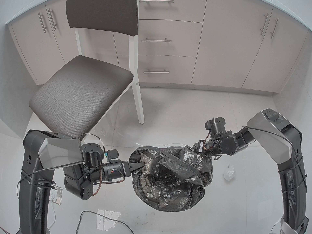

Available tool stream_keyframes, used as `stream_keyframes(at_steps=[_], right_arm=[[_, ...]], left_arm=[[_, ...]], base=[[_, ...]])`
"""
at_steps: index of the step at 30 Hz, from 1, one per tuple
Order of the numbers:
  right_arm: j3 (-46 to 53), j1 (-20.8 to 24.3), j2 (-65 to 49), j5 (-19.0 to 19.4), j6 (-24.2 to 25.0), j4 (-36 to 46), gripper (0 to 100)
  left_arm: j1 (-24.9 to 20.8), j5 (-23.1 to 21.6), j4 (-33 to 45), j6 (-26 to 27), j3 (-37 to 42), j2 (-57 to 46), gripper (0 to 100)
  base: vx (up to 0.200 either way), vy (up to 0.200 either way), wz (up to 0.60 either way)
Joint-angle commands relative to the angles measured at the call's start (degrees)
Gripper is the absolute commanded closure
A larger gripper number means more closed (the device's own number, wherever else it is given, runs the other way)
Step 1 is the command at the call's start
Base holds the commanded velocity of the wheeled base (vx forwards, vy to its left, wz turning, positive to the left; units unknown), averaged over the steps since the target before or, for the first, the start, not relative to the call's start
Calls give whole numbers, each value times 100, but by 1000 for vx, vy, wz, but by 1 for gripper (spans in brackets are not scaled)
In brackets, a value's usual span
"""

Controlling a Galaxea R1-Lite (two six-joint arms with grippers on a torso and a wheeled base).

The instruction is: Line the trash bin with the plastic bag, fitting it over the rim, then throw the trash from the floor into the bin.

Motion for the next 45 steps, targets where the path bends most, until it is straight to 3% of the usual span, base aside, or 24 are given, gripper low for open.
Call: stream_keyframes(at_steps=[1, 4, 5, 21, 31, 37, 45], right_arm=[[0, 12, 1, -1, 9, 3, 0], [35, 29, -8, -1, 27, 3, 0], [35, 29, 1, -1, 53, 3, 100], [52, 117, -175, -1, 334, -6, 100], [430, 99, -1326, 8, 475, 29, 100], [1019, 240, -1959, 324, 510, 29, 100], [1327, 135, -1616, 500, 414, -41, 100]], left_arm=[[-1, 0, -2, -3, 0, 9, 100], [-1, 0, -2, -3, 0, 9, 100], [-1, 0, -2, -3, 0, 9, 100], [-1, 0, -2, -3, 0, 9, 100], [-1, 0, -2, -3, 0, 9, 100], [8, 0, -2, -3, 0, 9, 100], [-1, 0, -2, -3, 0, 18, 100]], base=[[0, 0, 0], [0, 0, 0], [0, 0, 0], [0, 0, 0], [0, 0, 0], [0, 0, 0], [0, 0, 0]])
